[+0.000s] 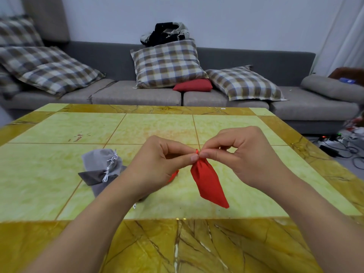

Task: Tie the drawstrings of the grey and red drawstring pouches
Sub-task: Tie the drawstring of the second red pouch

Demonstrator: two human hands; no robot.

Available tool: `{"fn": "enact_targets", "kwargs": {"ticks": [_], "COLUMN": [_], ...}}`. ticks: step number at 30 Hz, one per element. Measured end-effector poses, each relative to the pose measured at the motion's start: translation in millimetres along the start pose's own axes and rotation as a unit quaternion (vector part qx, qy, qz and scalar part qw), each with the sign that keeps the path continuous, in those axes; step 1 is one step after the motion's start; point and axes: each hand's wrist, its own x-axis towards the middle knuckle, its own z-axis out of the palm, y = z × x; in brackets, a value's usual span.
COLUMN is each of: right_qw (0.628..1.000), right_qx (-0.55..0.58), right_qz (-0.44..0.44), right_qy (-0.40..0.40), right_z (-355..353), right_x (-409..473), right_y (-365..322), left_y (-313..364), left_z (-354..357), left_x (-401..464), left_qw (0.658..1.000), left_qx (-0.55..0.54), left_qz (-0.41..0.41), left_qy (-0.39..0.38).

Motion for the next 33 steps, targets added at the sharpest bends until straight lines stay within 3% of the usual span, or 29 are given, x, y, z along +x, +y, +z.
{"fn": "enact_targets", "kwargs": {"ticks": [6,11,15,20,25,29,33], "right_qw": [0.999,0.992,0.984,0.993,0.997,0.999,0.997], "right_qx": [0.018,-0.066,-0.133,-0.086,-0.05,0.0,-0.067], "right_qz": [-0.032,-0.11,-0.121,-0.076,-0.064,-0.018,-0.019], "right_qy": [-0.012,-0.017,-0.007,0.005,0.009,0.034,0.022], "right_z": [3,2,8,14,11,10,0], "right_x": [-1,3,3,2,2,2,1], "right_y": [3,2,0,-1,-3,-2,-1], "left_y": [0,0,1,3,0,7,10], "left_z": [-5,-7,-2,9,12,8,8], "left_x": [-1,0,-1,-2,-2,-1,-2], "left_qw": [0.999,0.999,0.998,0.985,0.967,0.982,0.992], "left_qx": [0.016,-0.016,-0.064,-0.144,-0.225,-0.158,-0.04], "left_qz": [-0.003,-0.013,-0.027,-0.041,-0.066,-0.026,0.032], "left_qy": [-0.03,-0.034,0.009,0.088,0.102,0.104,0.117]}}
